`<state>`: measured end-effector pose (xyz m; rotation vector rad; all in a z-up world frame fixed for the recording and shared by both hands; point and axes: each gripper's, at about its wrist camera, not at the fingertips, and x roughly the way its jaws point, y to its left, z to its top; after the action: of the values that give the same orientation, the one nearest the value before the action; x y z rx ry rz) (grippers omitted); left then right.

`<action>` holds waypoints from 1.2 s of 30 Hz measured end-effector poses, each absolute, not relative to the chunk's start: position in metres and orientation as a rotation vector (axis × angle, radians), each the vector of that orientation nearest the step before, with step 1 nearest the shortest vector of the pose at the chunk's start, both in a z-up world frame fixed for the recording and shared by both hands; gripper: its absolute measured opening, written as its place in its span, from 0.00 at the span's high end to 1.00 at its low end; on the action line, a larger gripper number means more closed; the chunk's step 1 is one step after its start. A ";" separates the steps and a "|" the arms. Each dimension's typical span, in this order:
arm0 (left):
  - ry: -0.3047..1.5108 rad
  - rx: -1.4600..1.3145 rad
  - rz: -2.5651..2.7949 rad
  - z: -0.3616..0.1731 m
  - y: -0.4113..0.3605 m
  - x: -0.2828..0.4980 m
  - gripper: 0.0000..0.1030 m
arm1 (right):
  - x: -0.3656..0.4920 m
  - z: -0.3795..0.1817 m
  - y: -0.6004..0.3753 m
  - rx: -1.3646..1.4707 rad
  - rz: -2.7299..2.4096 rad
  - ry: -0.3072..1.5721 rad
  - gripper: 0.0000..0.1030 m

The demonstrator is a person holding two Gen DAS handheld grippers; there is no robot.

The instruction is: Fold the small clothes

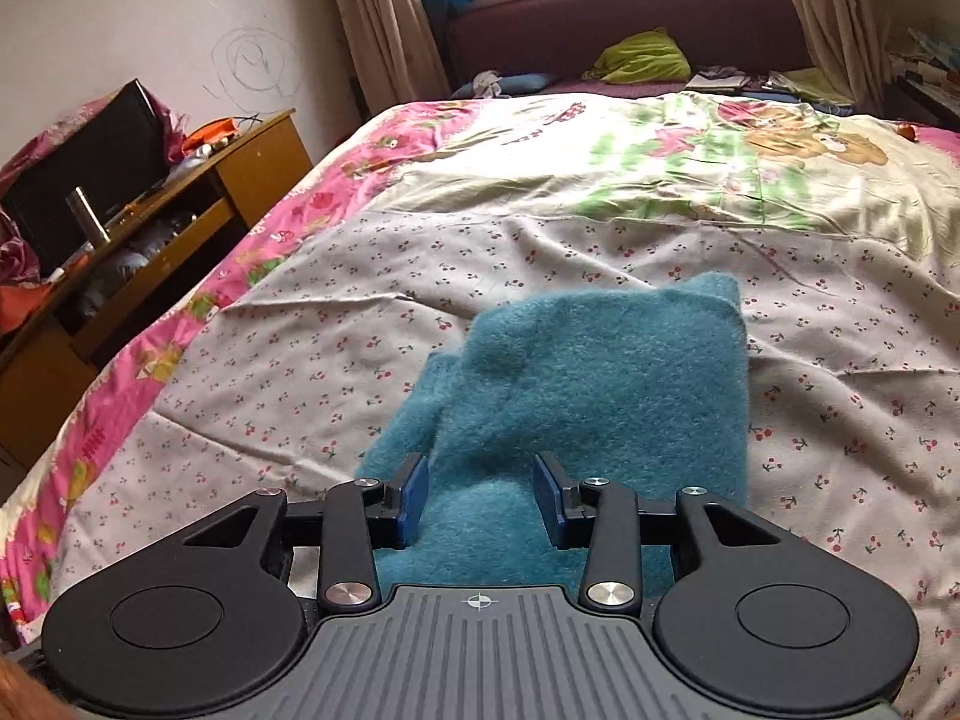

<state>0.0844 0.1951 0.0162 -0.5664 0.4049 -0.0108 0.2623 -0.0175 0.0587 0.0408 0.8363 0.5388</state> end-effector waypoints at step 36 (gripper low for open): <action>0.555 -0.371 -0.137 -0.011 0.132 0.128 0.56 | 0.299 0.058 0.033 -0.128 0.509 0.847 0.86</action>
<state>0.1283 0.1317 -0.0114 -0.3710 0.5553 -0.1368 0.2994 0.0334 0.0581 -0.1281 0.8472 0.5093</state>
